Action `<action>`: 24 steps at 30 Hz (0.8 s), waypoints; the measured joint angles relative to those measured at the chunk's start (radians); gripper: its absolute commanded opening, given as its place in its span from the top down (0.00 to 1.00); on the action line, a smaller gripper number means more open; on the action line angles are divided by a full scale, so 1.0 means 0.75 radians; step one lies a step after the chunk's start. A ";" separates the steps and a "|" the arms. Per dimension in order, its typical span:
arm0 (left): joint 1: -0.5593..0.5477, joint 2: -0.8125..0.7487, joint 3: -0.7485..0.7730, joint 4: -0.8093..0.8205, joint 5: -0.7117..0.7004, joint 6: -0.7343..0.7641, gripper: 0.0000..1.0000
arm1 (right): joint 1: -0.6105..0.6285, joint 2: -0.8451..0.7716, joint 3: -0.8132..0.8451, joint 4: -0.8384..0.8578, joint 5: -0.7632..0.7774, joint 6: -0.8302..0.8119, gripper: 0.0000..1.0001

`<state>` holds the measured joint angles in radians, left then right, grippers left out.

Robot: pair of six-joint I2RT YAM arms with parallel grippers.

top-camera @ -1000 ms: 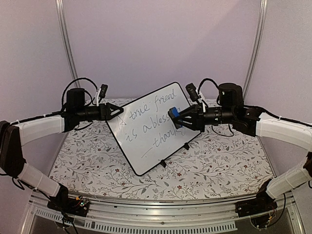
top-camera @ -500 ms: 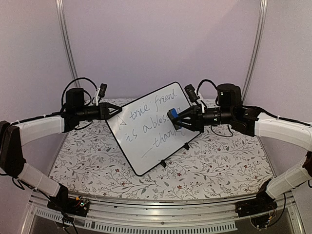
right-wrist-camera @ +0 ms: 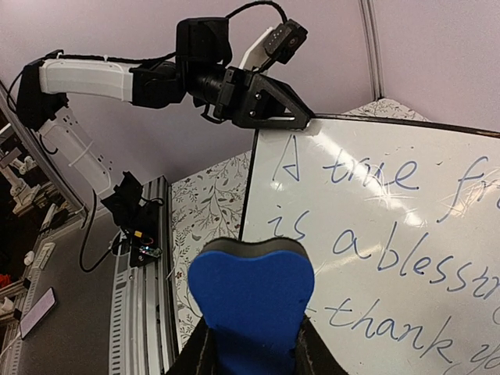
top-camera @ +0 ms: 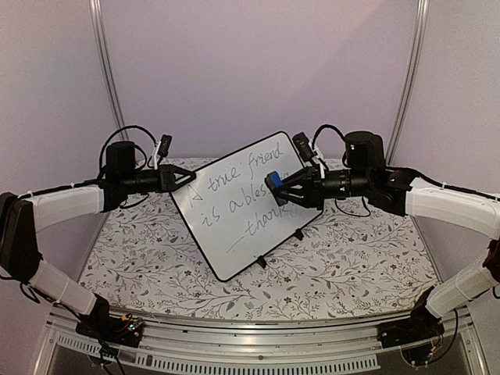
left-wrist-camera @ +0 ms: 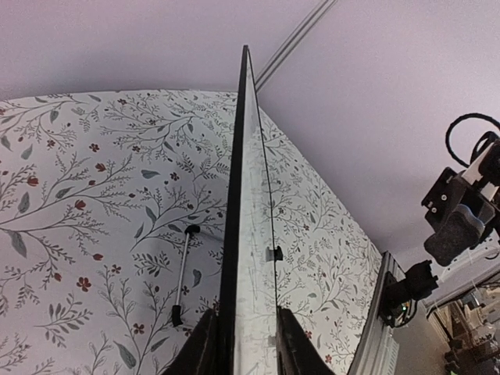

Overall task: Erase the whiteboard
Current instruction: Hold the whiteboard on the whiteboard stand.

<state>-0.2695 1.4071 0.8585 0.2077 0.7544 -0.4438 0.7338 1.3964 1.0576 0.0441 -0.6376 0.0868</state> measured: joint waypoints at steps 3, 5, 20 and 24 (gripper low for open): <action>0.000 0.012 0.000 0.002 0.008 -0.010 0.72 | 0.002 0.002 0.000 -0.001 0.001 0.000 0.93; 0.003 0.019 0.000 0.002 0.014 -0.018 0.72 | 0.004 0.004 0.000 -0.001 0.001 0.000 0.93; 0.030 0.045 0.000 0.028 0.065 -0.074 0.94 | 0.012 0.020 0.000 -0.009 0.006 -0.001 0.93; 0.035 0.054 0.000 0.039 0.078 -0.089 1.00 | 0.019 0.024 0.000 -0.018 0.015 -0.002 0.90</action>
<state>-0.2436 1.4475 0.8585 0.2371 0.8131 -0.5102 0.7483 1.4143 1.0576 0.0307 -0.6262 0.0856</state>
